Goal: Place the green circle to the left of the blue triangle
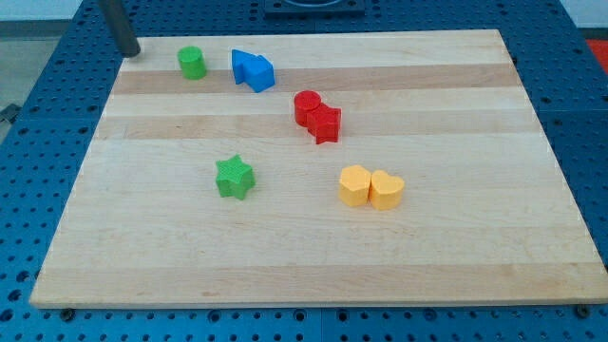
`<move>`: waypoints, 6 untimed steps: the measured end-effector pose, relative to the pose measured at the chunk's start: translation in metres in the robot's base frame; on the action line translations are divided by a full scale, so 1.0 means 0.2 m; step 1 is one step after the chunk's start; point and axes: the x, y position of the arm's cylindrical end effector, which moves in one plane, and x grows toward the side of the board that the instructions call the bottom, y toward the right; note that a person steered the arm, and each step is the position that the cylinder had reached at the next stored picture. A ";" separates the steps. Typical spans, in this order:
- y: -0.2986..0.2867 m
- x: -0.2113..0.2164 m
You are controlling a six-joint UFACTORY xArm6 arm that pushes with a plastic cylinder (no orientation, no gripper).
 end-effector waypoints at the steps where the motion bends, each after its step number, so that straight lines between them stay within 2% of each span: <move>1: 0.19 -0.02; 2: 0.31 0.02; 4: 0.44 0.25; 6: 0.39 0.15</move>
